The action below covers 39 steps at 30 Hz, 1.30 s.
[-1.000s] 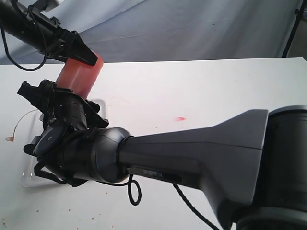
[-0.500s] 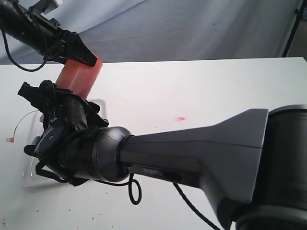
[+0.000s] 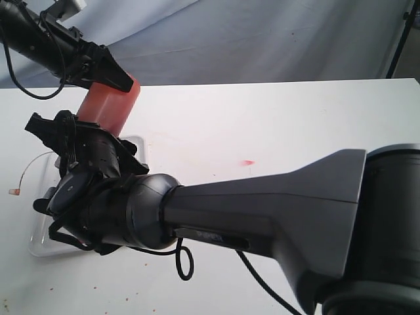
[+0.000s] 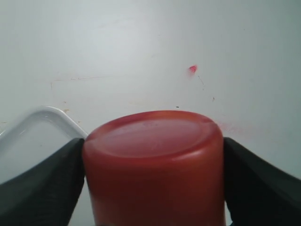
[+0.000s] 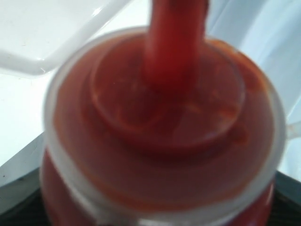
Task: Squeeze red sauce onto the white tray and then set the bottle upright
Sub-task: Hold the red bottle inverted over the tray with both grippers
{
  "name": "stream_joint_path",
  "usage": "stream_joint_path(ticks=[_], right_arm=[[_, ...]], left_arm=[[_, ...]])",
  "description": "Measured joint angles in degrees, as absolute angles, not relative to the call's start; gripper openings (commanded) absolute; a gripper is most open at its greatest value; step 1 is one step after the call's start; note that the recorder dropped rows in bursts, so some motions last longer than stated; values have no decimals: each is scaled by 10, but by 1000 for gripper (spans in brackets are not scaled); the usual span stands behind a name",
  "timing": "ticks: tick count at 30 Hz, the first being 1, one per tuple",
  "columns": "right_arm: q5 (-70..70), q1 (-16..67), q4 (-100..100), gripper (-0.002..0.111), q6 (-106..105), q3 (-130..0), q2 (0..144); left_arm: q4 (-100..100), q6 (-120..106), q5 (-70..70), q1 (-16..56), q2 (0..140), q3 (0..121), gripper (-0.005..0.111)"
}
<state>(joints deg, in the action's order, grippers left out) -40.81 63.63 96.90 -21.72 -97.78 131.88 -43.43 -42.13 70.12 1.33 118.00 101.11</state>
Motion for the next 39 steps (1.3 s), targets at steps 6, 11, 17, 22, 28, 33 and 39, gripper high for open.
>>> stream_joint_path(ticks=[6,11,17,22,28,33,39], right_arm=[[-408,636,969,0,-217,-978,1320],[-406,636,969,0,-217,-978,1319],[-406,636,969,0,-217,-978,1319],[-406,636,969,0,-217,-978,1319],[-406,636,969,0,-217,-978,1319],[-406,636,969,0,-217,-978,1319],[-415,635,970,0,-217,-978,1319]], left_arm=[[-422,-408,700,13,1180,1011,32],[-416,-406,700,13,1180,1011,0],[-416,-409,700,13,1180,1011,0],[-416,-414,700,13,1180,1011,0],[-417,-415,700,13,1180,1011,2],[-417,-415,700,13,1180,1011,49],[-403,-430,700,13,1180,1010,104]])
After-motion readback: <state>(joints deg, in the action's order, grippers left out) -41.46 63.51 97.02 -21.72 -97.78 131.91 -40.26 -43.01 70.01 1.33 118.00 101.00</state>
